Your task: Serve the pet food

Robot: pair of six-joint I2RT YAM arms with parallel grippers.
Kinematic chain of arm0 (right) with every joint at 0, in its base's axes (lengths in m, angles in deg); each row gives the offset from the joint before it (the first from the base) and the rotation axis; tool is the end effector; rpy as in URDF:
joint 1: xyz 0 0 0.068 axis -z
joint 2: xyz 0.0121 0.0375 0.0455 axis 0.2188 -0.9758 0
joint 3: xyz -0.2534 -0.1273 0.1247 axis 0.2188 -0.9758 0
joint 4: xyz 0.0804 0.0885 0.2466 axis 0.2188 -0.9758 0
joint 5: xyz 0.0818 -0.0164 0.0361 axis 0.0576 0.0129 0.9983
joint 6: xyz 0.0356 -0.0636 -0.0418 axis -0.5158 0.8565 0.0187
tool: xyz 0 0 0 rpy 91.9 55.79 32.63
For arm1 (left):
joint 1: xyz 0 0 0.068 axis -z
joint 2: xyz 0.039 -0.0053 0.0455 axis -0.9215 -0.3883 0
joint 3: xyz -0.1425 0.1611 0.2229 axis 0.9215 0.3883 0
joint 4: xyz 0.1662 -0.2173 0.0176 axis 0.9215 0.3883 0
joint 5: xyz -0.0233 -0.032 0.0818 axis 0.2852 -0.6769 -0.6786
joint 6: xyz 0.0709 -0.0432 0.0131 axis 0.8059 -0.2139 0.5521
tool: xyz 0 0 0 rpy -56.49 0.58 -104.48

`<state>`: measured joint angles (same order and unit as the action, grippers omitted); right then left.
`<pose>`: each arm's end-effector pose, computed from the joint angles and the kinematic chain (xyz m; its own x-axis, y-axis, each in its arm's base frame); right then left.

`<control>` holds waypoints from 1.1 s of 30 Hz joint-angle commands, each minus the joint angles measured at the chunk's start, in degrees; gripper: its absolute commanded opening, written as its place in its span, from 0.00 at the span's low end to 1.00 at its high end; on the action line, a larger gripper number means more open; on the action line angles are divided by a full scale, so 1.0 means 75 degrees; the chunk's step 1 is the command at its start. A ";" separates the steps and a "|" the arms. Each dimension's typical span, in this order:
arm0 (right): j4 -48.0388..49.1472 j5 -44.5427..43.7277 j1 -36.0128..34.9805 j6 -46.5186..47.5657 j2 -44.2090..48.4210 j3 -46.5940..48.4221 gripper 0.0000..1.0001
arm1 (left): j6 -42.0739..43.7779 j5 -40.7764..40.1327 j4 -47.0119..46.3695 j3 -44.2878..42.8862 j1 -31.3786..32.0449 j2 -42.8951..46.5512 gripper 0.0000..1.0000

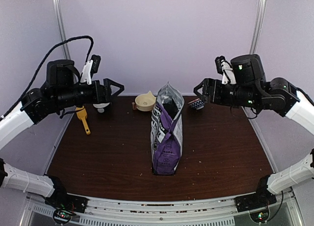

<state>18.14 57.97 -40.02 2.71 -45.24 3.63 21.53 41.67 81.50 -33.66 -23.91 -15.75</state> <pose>0.1845 0.2134 0.4504 -0.5928 0.1352 -0.7939 -0.3750 0.8261 0.4207 0.1982 -0.1871 0.4400 -0.5413 -0.2234 -0.8106 0.4742 0.7150 -0.5138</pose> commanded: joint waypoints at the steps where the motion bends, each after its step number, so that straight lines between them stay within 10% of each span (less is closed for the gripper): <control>1: 0.0165 -0.0268 0.0068 -0.0076 0.0061 -0.0352 0.80 | -0.0337 -0.0434 0.0565 0.0655 -0.0892 0.0199 0.87; 13: 0.1127 0.0359 0.1138 -0.0309 0.1069 -0.2114 0.83 | -0.0459 0.0094 0.0229 0.2429 -0.4657 -0.0608 0.89; 33: 0.1414 0.1300 0.2472 -0.0325 0.1642 -0.3141 0.84 | 0.0238 0.0340 0.0170 0.0505 -0.5797 -0.4947 0.70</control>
<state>27.52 65.79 -23.22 0.78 -33.66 -19.30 21.07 42.86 83.14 -26.80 -66.73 -49.10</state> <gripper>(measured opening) 0.835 0.734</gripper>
